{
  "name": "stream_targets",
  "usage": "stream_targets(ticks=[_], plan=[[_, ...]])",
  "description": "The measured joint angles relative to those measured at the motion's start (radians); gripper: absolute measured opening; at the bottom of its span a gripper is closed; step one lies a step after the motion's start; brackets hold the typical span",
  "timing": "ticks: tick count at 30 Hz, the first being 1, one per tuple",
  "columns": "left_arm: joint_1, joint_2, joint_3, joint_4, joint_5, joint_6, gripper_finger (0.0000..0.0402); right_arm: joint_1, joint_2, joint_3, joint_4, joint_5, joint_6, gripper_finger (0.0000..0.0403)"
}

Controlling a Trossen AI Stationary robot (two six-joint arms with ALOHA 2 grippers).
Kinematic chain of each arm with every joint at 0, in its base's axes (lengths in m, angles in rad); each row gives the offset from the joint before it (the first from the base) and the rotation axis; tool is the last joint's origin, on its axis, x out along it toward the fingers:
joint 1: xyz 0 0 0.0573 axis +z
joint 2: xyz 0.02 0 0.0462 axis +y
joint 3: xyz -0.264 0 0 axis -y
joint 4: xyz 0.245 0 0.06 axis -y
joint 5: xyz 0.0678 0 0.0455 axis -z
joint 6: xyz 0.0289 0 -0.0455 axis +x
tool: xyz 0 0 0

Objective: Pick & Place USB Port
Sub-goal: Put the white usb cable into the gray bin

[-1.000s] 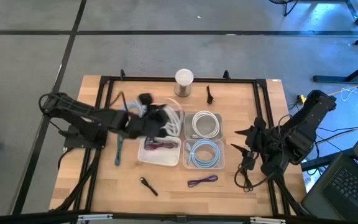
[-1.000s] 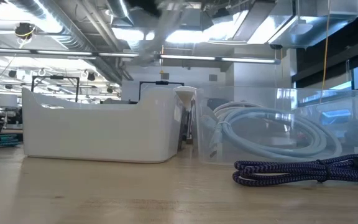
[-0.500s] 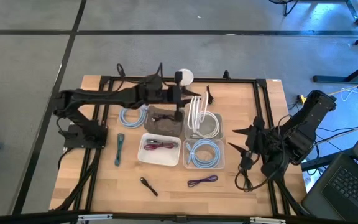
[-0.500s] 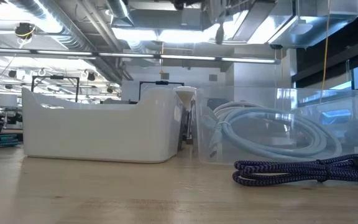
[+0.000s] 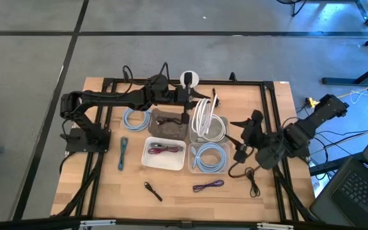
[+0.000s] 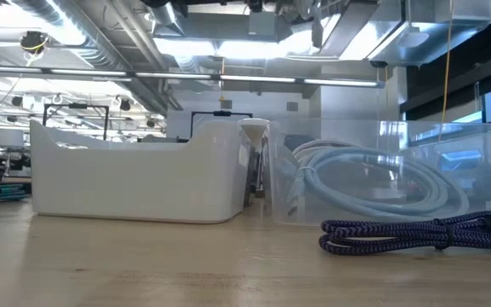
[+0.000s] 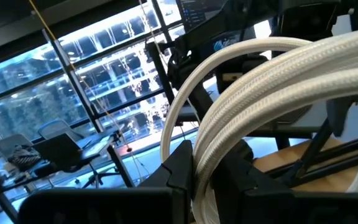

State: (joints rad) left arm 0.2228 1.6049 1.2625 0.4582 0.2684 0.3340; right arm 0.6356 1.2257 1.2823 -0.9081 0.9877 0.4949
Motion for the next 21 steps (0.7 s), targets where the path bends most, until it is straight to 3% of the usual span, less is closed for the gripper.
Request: stream_targets(ticks=[8,21], plan=[[0.000,-0.001,0.000,0.000,0.000,0.000,0.0030,-0.135,0.064,0.000,0.215,-0.206,-0.259,0.0241],[-0.001,-0.001,0.000,0.000,0.030,-0.009,0.0030,-0.258,0.147,0.000,0.345,-0.383,-0.386,0.0241]])
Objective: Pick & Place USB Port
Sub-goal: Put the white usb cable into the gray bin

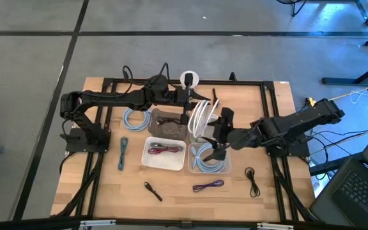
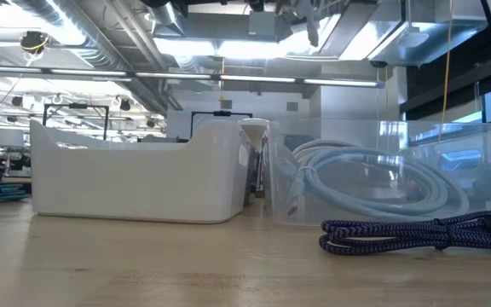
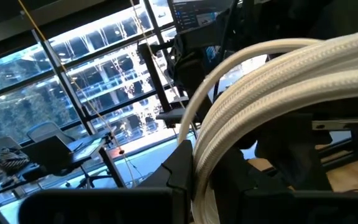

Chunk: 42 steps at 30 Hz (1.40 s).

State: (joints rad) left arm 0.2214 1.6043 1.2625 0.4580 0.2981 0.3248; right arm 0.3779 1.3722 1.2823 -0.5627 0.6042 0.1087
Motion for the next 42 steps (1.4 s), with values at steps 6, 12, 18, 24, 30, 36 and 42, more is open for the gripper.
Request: stream_targets(ticks=[6,12,18,24,30,36,42], plan=[[0.000,0.000,0.000,0.001,0.001,0.000,0.0030,-0.009,0.011,0.000,0.052,-0.031,-0.039,0.0241],[0.003,0.000,0.000,0.019,0.024,0.002,0.0030,-0.010,0.026,0.000,0.112,-0.033,-0.090,0.0241],[0.003,0.000,0.000,0.017,0.026,0.003,0.0030,-0.047,0.057,0.001,0.158,-0.078,-0.117,0.0241],[0.003,0.000,0.000,0.004,0.024,0.006,0.0030,-0.076,0.085,0.001,0.186,-0.081,-0.143,0.0236],[0.003,0.000,0.000,-0.003,0.025,0.003,0.0030,-0.095,0.092,0.001,0.201,-0.078,-0.135,0.0133],[0.002,0.000,0.000,-0.017,0.025,-0.001,0.0030,-0.094,0.088,0.001,0.192,-0.051,-0.139,0.0016],[0.004,0.000,0.000,-0.034,0.007,0.003,0.0036,-0.085,0.080,0.001,0.131,0.026,-0.119,0.0007]])
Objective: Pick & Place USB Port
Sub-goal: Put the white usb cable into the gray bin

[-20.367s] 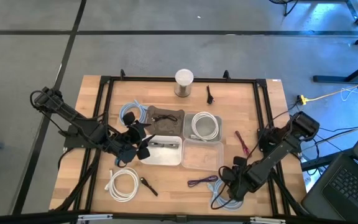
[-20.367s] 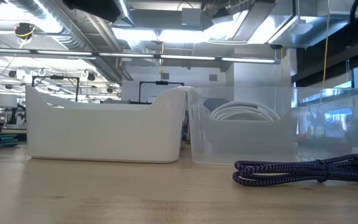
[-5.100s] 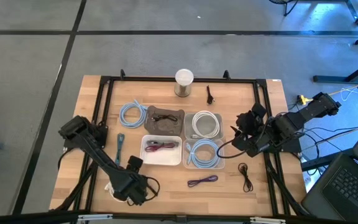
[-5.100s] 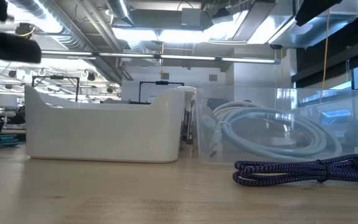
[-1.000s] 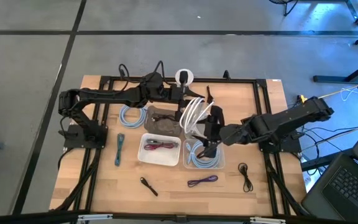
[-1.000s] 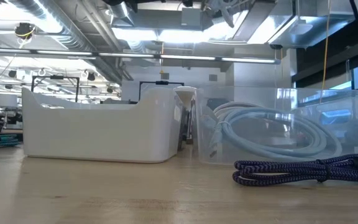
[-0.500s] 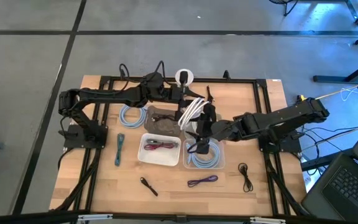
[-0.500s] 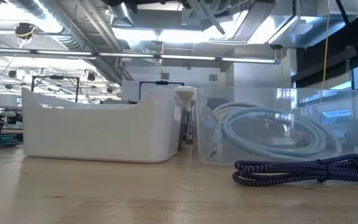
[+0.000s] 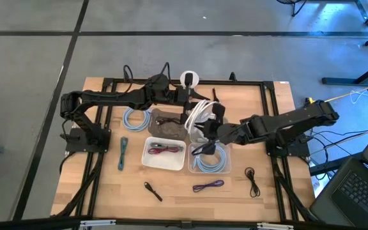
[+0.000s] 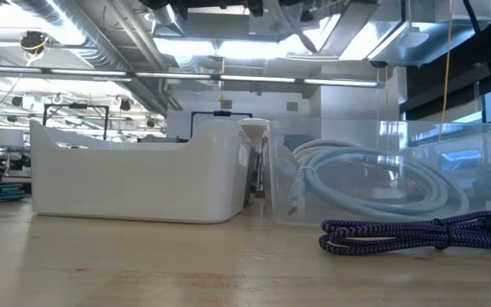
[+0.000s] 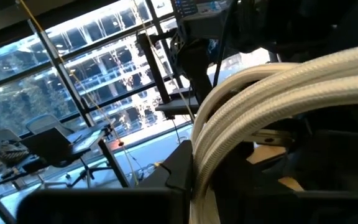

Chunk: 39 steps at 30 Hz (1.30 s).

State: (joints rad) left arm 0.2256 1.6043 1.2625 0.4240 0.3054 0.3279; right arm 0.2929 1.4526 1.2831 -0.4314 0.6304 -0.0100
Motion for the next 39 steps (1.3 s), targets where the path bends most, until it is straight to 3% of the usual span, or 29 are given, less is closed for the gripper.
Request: stream_targets(ticks=[10,15,25,30,39], plan=[[-0.003,-0.005,0.002,-0.003,-0.104,-0.051,0.0192,0.035,-0.096,-0.002,-0.168,0.129,0.108,0.0005],[-0.004,-0.018,0.002,-0.058,-0.191,0.005,0.0238,0.056,-0.147,-0.002,-0.313,0.139,0.238,0.0005],[-0.003,-0.050,0.002,-0.257,-0.655,0.107,0.0253,0.060,-0.119,-0.001,-0.541,0.109,0.502,0.0005],[-0.003,-0.079,0.001,-0.308,-0.673,0.077,0.0253,0.045,-0.063,-0.022,-0.527,0.059,0.533,0.0005],[-0.034,-0.163,0.001,-0.338,-0.672,0.057,0.0253,-0.102,-0.006,-0.152,-0.395,-0.113,0.504,0.0005]])
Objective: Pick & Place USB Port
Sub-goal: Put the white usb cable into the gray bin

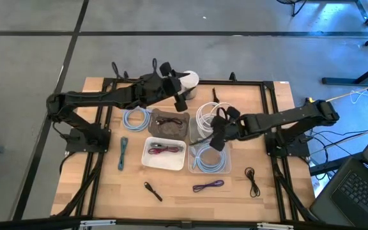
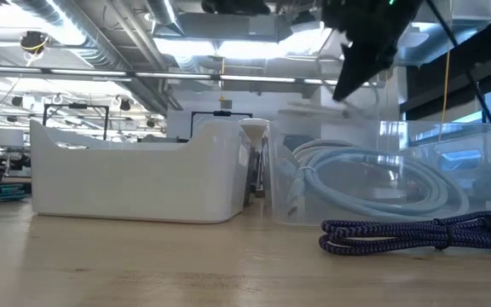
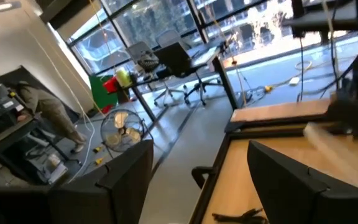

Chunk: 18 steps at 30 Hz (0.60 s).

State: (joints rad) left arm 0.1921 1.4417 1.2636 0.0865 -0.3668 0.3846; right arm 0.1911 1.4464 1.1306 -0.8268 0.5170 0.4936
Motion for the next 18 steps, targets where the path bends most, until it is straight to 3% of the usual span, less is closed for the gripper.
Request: stream_targets(ticks=[8,18], plan=[[-0.043,-0.057,0.000,-0.004,0.002,0.002,0.0253,-0.084,0.002,-0.133,0.216,-0.154,-0.041,0.0005],[-0.060,-0.098,0.000,0.008,0.002,0.003,0.0253,-0.091,0.005,-0.290,0.412,-0.208,-0.003,0.0005]])
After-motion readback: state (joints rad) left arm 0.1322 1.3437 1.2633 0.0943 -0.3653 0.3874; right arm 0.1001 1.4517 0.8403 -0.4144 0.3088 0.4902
